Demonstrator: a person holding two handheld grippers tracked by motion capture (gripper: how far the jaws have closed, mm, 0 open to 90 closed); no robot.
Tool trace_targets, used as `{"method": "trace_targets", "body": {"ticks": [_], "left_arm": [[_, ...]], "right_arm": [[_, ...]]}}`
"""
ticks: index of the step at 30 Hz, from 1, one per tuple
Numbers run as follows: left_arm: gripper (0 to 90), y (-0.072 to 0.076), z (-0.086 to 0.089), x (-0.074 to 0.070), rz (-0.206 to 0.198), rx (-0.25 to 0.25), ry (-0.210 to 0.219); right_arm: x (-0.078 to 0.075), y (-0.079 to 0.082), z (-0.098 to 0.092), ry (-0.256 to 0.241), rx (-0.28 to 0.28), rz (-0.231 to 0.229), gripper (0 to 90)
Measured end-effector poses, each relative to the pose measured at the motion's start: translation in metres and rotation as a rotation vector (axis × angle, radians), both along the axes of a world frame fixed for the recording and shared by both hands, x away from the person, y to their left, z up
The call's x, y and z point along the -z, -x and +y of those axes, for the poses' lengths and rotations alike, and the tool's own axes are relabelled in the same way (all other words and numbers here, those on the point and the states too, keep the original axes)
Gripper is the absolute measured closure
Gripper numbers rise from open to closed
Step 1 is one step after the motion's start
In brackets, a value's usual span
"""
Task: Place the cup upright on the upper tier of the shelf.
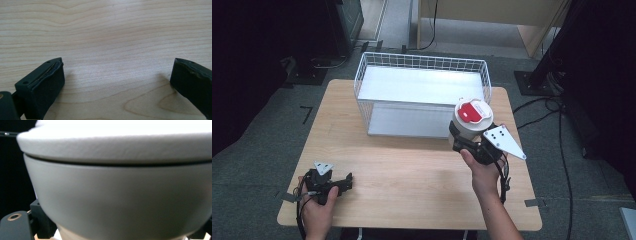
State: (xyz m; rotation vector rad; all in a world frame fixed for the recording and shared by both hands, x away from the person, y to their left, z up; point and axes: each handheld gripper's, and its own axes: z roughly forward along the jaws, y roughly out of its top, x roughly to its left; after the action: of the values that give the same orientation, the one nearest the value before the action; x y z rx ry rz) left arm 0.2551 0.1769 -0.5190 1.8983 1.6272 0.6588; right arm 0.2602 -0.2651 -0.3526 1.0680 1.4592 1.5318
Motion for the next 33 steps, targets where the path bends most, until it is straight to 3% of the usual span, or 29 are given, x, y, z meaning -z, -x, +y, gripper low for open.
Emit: {"method": "trace_targets", "body": {"ticks": [12, 18, 25, 33], "left_arm": [[0.0, 0.000, 0.000, 0.000, 0.000, 0.000, 0.000], [0.0, 0.000, 0.000, 0.000, -0.001, 0.000, 0.000], [0.0, 0.000, 0.000, 0.000, -0.001, 0.000, 0.000], [0.0, 0.000, 0.000, 0.000, -0.002, -0.001, 0.000]], "right_arm": [[-0.032, -0.029, 0.004, -0.002, 0.029, -0.035, 10.0], [-0.041, -0.041, 0.010, 0.007, 0.030, -0.040, 10.0], [-0.050, -0.065, 0.020, -0.007, 0.028, -0.030, 10.0], [-0.054, -0.092, 0.029, 0.010, 0.040, -0.012, 10.0]]}}
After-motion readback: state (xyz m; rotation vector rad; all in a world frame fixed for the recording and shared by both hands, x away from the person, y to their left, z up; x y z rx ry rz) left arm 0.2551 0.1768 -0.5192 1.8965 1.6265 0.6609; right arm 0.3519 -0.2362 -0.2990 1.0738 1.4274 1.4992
